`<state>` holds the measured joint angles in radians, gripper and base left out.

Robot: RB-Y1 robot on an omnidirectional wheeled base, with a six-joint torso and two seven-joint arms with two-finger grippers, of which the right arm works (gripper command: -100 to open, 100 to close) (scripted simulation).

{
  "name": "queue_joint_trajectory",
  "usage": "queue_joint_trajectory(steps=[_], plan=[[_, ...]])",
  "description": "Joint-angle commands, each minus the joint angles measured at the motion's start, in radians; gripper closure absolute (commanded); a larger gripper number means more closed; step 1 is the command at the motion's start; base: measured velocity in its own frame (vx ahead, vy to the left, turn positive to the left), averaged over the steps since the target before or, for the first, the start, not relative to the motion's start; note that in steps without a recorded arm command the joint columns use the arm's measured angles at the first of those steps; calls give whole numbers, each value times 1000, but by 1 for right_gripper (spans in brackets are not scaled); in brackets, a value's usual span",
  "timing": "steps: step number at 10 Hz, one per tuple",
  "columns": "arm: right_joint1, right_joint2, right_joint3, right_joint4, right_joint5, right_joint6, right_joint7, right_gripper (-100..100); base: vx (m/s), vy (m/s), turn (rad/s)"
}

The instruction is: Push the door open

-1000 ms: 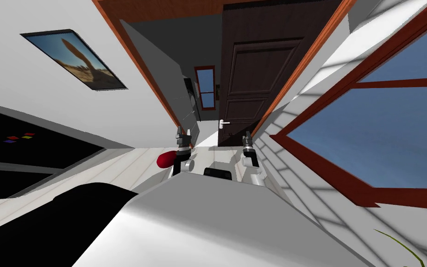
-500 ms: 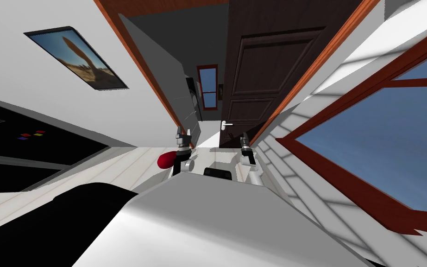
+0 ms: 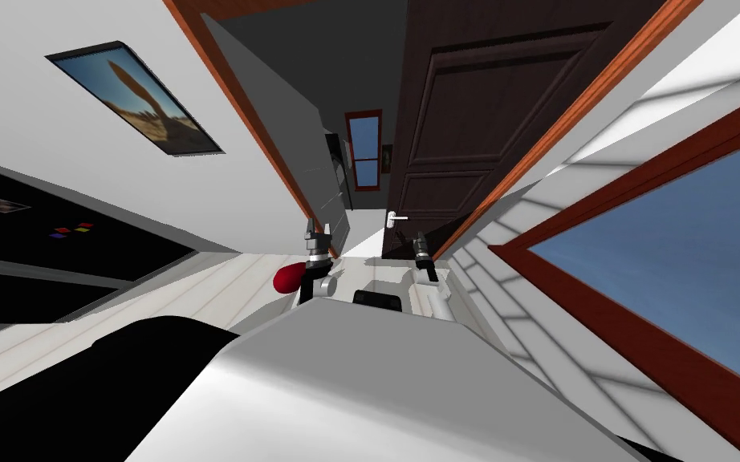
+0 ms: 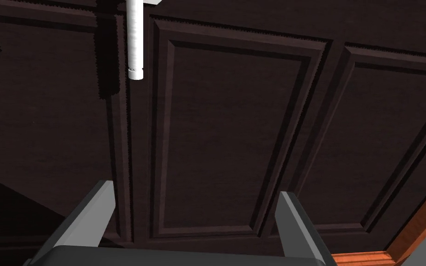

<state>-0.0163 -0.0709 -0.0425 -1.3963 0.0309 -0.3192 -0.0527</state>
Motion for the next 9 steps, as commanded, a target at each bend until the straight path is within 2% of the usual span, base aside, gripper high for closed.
queue_joint_trajectory(steps=[1, 3, 4, 5, 9], plan=[[-19, -2, 0, 33, 3, 8, -9, -100, 106, 33, 49], [-39, 1, 0, 74, 6, 11, -17, -100, 110, 23, 48], [-58, 3, 0, 114, 10, 13, -24, -100, 146, 8, 90], [-58, 3, 0, 114, 10, 13, -24, -100, 108, 13, 37], [-102, 11, 0, 205, 19, 20, -41, -100, 120, 13, 48]])
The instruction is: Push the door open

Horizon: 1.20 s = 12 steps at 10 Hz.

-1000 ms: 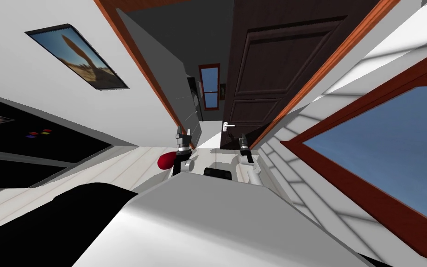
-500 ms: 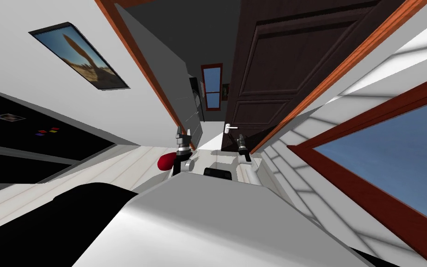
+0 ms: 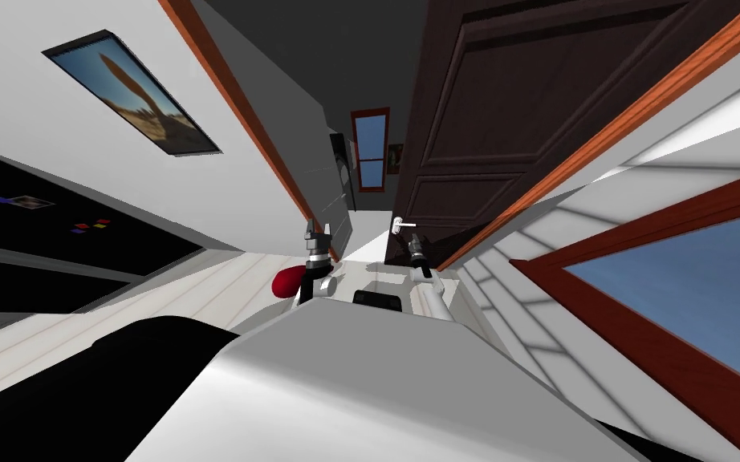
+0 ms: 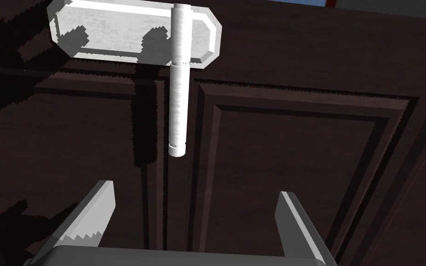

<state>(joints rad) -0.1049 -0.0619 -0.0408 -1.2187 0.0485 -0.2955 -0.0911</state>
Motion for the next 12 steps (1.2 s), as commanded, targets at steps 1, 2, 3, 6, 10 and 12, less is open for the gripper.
queue_joint_trajectory(steps=[1, 2, 3, 6, 10, 12], plan=[[-18, 3, -2, 38, 2, -3, -5, -100, 137, -2, 35], [-24, 4, -2, 49, 3, -2, -7, -100, 101, -13, 30], [-36, 7, -2, 75, 6, -1, -12, -100, 131, -14, 43], [-34, -3, -7, 72, 3, -6, -9, -100, 120, -5, 18], [-44, -5, -17, 89, 0, -11, -6, -100, 214, 12, 20], [-48, -1, -21, 97, -1, -14, -4, -100, 174, 0, 17]])
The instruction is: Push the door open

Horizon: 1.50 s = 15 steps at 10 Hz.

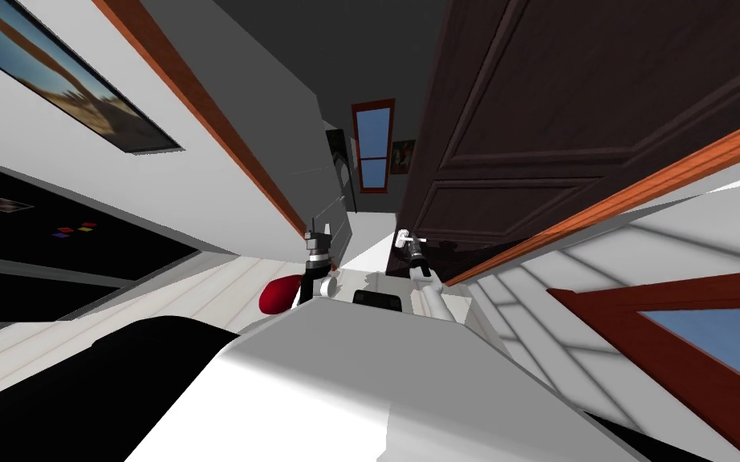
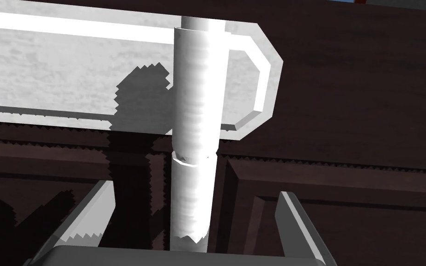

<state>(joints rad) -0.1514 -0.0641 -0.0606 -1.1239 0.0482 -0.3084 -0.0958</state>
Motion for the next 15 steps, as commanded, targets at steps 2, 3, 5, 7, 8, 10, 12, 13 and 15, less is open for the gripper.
queue_joint_trajectory(steps=[2, 3, 5, 7, 8, 10, 12, 13, 15], plan=[[-3, 5, -4, 6, -1, -2, 1, -100, 165, 7, 17], [-3, 4, -3, 5, -1, -2, 1, -100, 48, 2, 2], [-3, 4, -3, 5, -1, -2, 1, 100, -7, -1, 4], [-3, 4, -3, 5, -1, -2, 1, 100, -4, -1, 4], [-3, 4, -3, 5, -1, -2, 1, 100, 0, 0, 0], [-6, 0, -11, 5, -2, -1, 2, 100, 29, 7, -22], [-6, -4, -23, 7, -4, -1, 5, 100, 140, 46, -27], [-7, -7, -32, 8, -6, -1, 7, 100, 172, 53, -40], [-7, -13, -52, 10, -9, -1, 11, 100, 187, 57, -37]])
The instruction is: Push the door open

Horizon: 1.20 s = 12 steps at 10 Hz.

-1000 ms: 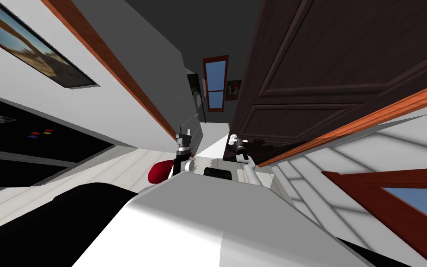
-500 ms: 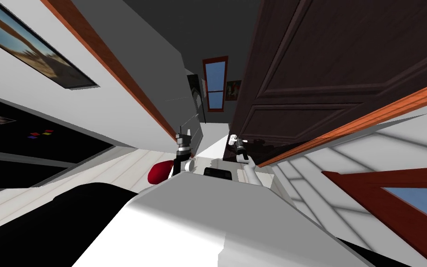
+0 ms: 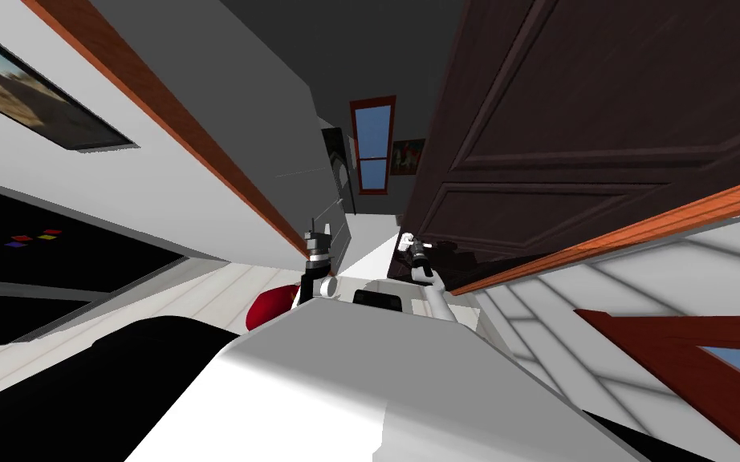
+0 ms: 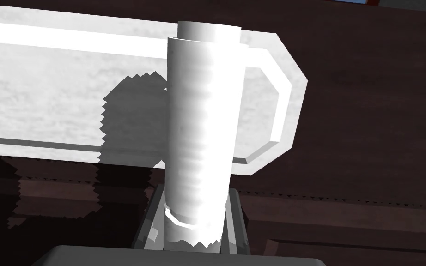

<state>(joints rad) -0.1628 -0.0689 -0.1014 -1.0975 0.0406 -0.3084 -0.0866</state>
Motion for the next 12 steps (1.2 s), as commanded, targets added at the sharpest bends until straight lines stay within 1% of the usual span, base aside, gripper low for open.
queue_joint_trajectory(steps=[1, 8, 9, 12], plan=[[4, -11, -23, -15, -3, -1, 4, 100, 205, 97, -57], [0, -27, -121, -3, -19, 0, 25, 100, 187, 95, -83], [0, -27, -129, -2, -20, 0, 27, 100, 177, 83, -70], [-1, -29, -166, 3, -26, 0, 35, 100, 154, 82, -69]])
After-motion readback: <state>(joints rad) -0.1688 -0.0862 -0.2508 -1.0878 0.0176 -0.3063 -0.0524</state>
